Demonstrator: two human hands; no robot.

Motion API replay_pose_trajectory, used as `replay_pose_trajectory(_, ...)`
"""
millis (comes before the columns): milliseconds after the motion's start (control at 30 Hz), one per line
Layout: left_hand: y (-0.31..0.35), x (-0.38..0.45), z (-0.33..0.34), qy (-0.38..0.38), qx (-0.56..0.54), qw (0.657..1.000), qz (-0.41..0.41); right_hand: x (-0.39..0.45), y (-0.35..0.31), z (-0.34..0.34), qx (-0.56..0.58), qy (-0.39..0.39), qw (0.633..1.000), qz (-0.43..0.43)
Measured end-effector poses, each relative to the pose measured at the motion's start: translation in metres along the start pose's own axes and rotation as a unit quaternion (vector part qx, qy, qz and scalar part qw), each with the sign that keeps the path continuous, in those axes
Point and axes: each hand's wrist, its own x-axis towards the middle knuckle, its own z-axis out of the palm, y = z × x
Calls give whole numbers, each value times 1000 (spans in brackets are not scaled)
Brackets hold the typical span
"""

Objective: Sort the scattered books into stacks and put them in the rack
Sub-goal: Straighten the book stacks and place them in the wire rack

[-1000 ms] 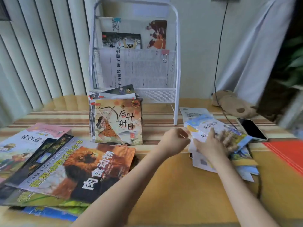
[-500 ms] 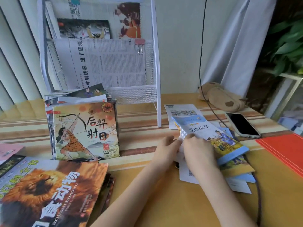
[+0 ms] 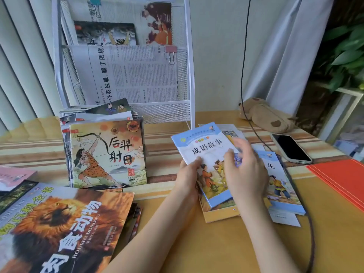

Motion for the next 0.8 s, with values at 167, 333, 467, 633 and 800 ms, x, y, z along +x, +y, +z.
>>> replay_pose_trajectory(167,11,-23,17,-7,72,986,147,14,20,10,3,-91,987,133)
replay_pose_trajectory(333,27,-37,12,17,149,957,249,9,23,-7,122,52,986,97)
replay_pose_trajectory(467,37,-37,-11,58,203,968,138,7,55,-7,-176,-199,954,142)
replay_pose_trajectory(633,30,-20,-39,140,253,957,12,9,53,-2,-274,-296,908,116)
replay_pose_trajectory(800,37,-14,-47,178,326,927,51,12,38,6,-313,-337,878,133)
